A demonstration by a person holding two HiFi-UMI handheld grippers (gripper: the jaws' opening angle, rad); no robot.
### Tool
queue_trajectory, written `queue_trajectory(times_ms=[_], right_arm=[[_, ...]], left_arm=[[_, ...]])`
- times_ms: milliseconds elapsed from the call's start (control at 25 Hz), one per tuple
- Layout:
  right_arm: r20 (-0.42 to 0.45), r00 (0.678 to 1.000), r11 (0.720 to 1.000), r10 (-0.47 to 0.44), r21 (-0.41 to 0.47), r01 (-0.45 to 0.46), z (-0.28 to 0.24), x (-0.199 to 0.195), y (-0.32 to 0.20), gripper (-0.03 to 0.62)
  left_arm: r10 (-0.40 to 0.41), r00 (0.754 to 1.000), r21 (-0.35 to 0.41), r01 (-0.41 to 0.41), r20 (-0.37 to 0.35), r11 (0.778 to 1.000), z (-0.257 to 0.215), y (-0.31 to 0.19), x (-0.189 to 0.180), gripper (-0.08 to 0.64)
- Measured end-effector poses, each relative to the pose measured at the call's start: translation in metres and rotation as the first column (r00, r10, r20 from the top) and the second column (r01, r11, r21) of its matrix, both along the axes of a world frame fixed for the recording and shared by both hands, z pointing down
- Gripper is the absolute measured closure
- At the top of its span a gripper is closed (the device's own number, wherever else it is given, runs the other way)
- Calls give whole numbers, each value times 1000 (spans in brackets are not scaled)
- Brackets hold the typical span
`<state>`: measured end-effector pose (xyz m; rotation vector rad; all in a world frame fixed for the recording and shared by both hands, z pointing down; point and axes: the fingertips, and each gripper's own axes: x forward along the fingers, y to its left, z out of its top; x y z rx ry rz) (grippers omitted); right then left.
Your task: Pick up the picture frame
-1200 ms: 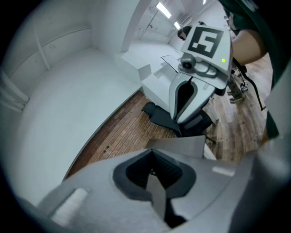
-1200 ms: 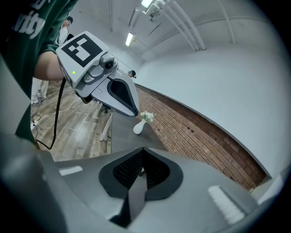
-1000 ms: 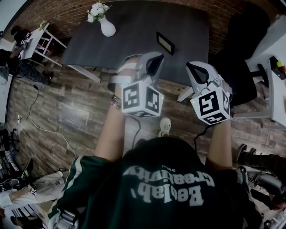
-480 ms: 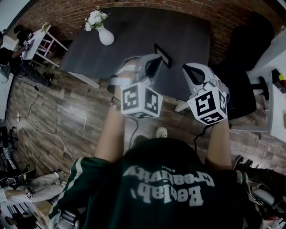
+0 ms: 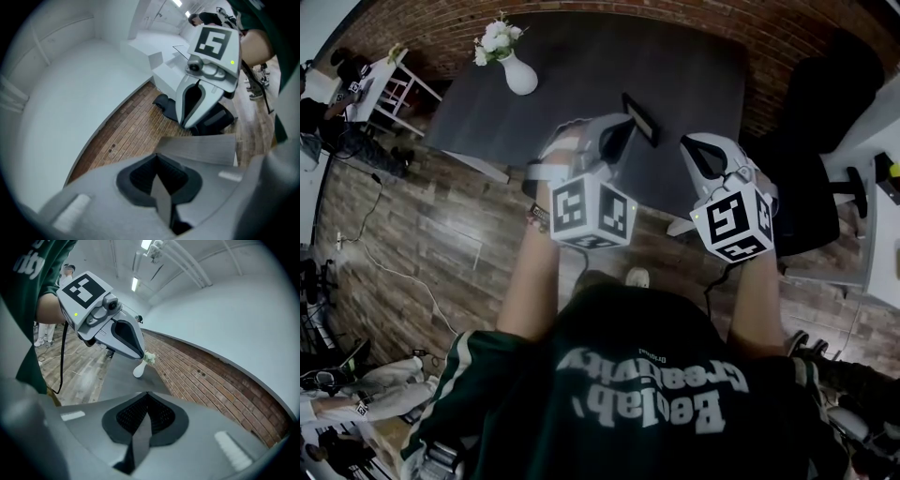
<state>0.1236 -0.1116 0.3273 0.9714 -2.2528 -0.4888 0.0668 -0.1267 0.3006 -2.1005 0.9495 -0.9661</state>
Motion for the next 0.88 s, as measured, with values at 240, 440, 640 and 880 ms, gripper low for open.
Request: queue_trajectory(times_ms=[240, 440, 640, 880], right_arm=[[9, 1000, 1000, 10, -16, -10, 6, 1, -8, 585], [15, 1000, 999, 25, -33, -24, 14, 0, -18, 586], [14, 998, 996, 58, -69, -57, 28, -8, -24, 585], [15, 992, 988, 126, -91, -125, 33, -14, -54, 584]], left_arm=[[0, 1000, -9, 0, 7, 1000, 5, -7, -1, 557], [8, 1000, -18, -8, 4, 1000, 11, -17, -2, 557], [39, 999, -45, -39, -1, 998, 26, -23, -8, 557], [96, 995, -57, -96, -3, 994, 33, -53, -15, 557]])
